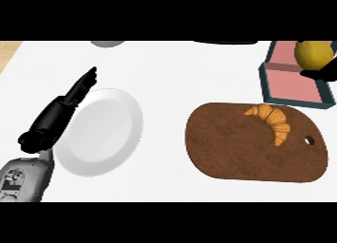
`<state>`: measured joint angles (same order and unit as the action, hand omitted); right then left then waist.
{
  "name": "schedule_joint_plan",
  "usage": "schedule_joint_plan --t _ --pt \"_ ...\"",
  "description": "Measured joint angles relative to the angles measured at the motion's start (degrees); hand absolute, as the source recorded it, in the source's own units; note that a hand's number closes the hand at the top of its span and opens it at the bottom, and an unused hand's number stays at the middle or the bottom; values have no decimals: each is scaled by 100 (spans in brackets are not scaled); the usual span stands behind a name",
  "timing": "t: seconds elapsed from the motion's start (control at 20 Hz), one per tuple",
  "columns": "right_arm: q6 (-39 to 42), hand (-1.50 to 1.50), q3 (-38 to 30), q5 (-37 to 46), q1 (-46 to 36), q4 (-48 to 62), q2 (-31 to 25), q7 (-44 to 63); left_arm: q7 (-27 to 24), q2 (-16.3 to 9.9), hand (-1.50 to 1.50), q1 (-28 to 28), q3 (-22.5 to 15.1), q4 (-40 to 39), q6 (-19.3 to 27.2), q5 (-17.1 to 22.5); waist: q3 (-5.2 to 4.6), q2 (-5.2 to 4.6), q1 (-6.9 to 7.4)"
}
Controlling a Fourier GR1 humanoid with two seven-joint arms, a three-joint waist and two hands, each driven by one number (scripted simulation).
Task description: Pick the lemon from the cutting board and place it in the cardboard box
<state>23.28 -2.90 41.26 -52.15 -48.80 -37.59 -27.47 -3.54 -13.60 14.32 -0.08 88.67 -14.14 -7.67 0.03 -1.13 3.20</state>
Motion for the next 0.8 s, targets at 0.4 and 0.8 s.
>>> schedule_joint_plan --t 0.4,0.8 --pt "-7 -150 665 920 -584 1730 -267 -841 -8 99 0 208 -57 -132 39 -77 5 -53 96" --pt "-36 -150 927 1070 -953 2676 -352 -1802 -62 98 0 215 -32 -142 7 -61 14 -60 117"
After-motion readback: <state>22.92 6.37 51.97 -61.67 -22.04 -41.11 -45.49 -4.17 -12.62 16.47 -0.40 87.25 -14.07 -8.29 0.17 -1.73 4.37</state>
